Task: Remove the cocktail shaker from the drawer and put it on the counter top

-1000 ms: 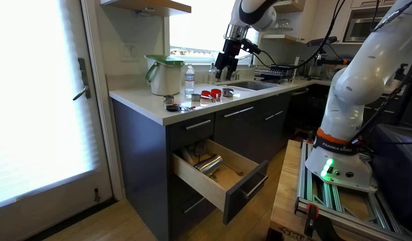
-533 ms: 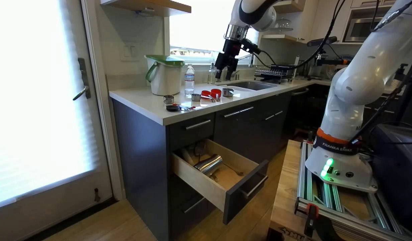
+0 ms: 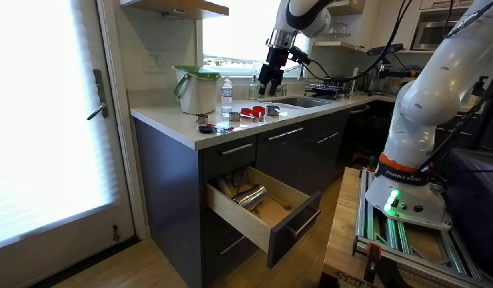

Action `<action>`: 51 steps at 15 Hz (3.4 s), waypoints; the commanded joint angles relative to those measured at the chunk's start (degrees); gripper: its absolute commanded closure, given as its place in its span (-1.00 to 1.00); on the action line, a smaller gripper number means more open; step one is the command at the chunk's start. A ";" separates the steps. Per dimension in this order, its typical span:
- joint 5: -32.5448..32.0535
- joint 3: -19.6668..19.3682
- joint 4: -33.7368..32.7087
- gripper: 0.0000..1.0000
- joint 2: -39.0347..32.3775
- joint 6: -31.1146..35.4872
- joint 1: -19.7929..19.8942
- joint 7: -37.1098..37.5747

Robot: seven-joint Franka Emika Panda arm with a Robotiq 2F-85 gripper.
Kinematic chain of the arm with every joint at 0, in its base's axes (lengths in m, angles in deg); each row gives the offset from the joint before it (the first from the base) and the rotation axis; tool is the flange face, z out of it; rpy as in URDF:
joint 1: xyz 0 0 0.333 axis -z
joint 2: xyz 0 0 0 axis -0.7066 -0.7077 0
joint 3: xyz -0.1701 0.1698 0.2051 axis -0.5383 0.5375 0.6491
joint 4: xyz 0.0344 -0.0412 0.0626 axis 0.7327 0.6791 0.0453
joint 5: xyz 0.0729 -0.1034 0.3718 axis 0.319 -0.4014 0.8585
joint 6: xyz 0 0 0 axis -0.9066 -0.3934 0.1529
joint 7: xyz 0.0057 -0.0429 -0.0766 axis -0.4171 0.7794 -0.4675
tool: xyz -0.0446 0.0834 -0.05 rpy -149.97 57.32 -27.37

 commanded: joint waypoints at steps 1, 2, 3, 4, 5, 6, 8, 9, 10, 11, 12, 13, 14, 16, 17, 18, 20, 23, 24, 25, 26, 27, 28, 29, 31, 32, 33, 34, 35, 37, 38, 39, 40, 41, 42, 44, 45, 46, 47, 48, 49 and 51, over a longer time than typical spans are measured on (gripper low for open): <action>-0.39 -0.45 3.87 -1.00 1.88 1.21 -2.32 -9.69; 0.55 -0.90 4.92 -1.00 2.34 0.99 -3.23 -12.92; 1.39 -1.31 6.31 -1.00 2.93 0.97 -4.13 -16.09; 1.20 -1.44 7.27 -1.00 3.22 0.86 -4.70 -18.88; 0.48 -1.37 8.63 -1.00 3.48 0.90 -5.16 -21.32; -0.28 -1.32 9.87 -1.00 3.64 0.73 -5.57 -23.69; -2.94 -0.57 12.72 -1.00 3.47 2.85 -6.04 -27.30; -3.98 -0.29 14.03 -1.00 3.48 4.21 -6.51 -28.88; -4.19 -0.16 15.42 -1.00 3.23 6.49 -7.34 -30.86; -3.49 -0.28 16.95 -1.00 3.24 10.02 -8.45 -32.97; -3.20 -0.51 13.13 -1.00 1.80 5.41 -7.12 -29.46; -3.20 -0.44 14.46 -1.00 1.80 7.60 -7.84 -30.67; -3.19 -0.38 15.23 -1.00 1.81 8.59 -8.29 -31.24; -3.22 -0.33 15.51 -1.00 1.86 8.93 -8.51 -31.71; -3.22 -0.34 15.51 -1.00 1.91 8.93 -8.51 -31.93; -5.48 0.59 16.40 -1.00 1.65 9.11 -8.48 -32.88; -10.29 2.34 18.79 -1.00 1.10 11.76 -8.40 -33.87; -14.07 4.60 17.83 -1.00 -3.86 14.17 -10.13 -34.81; -15.39 5.44 17.89 -1.00 -5.02 15.61 -10.50 -35.07; -17.56 6.60 17.89 -1.00 -6.62 17.66 -10.38 -34.45; -20.09 7.71 17.88 -1.00 -8.32 19.77 -9.99 -33.60; -22.67 8.67 17.90 -1.00 -9.88 21.53 -9.54 -32.94; -26.18 9.65 17.90 -1.00 -11.46 23.13 -8.64 -31.66; -29.51 10.26 17.90 -1.00 -13.02 24.50 -7.94 -30.47; -36.18 10.98 17.91 -1.00 -15.92 26.09 -6.79 -27.49; -38.32 10.93 17.90 -1.00 -17.40 26.77 -6.72 -26.56; -40.53 10.81 17.91 -1.00 -18.79 27.49 -6.54 -25.25; -43.09 10.72 17.92 -1.00 -20.18 28.09 -6.24 -23.42; -46.92 10.21 17.91 -1.00 -21.29 28.32 -6.20 -20.17; -52.45 9.63 17.90 -1.00 -23.74 28.88 -5.87 -14.20; -55.15 9.28 17.90 -1.00 -24.87 29.47 -5.73 -11.23; -57.16 8.99 17.89 -1.00 -26.03 30.11 -5.67 -8.90; -57.18 8.82 17.90 -1.00 -27.59 31.56 -5.61 -7.76; -54.34 9.47 17.91 -1.00 -24.61 28.73 -6.15 -11.18; -55.05 9.30 17.90 -1.00 -25.74 29.60 -6.07 -10.02; -55.30 9.17 17.78 -1.00 -27.08 30.29 -5.97 -9.45; -55.31 9.16 17.71 -1.00 -27.28 30.30 -5.96 -9.36; -55.31 9.16 17.67 -1.00 -27.32 30.31 -5.97 -9.30; -55.31 9.16 17.63 -1.00 -27.32 30.31 -5.96 -9.27; -55.31 9.16 17.61 -1.00 -27.32 30.31 -5.96 -9.24; -55.95 9.07 16.83 -1.00 -28.97 31.41 -5.98 -8.97; -62.86 8.49 13.96 -1.00 -31.35 30.02 -7.34 -2.39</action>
